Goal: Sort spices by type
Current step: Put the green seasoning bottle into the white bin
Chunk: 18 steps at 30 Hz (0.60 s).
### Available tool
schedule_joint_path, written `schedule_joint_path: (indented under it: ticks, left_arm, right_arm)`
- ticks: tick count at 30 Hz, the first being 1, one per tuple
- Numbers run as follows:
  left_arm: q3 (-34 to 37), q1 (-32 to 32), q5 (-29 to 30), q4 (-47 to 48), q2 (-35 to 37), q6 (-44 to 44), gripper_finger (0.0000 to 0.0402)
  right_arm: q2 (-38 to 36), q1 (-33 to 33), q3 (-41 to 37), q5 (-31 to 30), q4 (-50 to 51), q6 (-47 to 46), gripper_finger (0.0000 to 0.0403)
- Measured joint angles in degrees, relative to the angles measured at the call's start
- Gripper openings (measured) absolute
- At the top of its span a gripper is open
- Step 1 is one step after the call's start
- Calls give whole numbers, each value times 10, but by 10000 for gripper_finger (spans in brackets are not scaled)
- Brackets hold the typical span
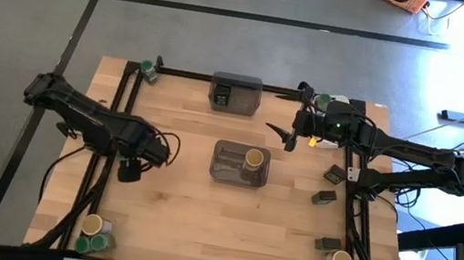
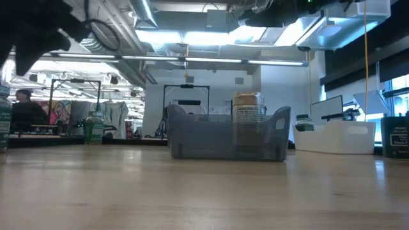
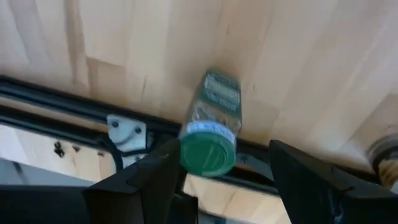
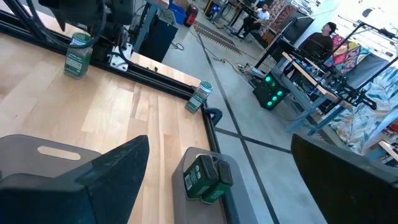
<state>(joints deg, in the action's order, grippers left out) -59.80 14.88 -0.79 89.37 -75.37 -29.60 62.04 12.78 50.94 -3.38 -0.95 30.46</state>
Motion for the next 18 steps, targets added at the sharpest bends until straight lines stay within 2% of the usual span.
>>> schedule_joint_path:
  ticks: [4,18]
  left_arm:
    - [17,15,-14,1,0,-11,241]
    - [86,21,3,-8,0,-7,241]
  right_arm:
    - [0,0,0,0,1,0,390]
    - [0,0,0,0,3,0,390]
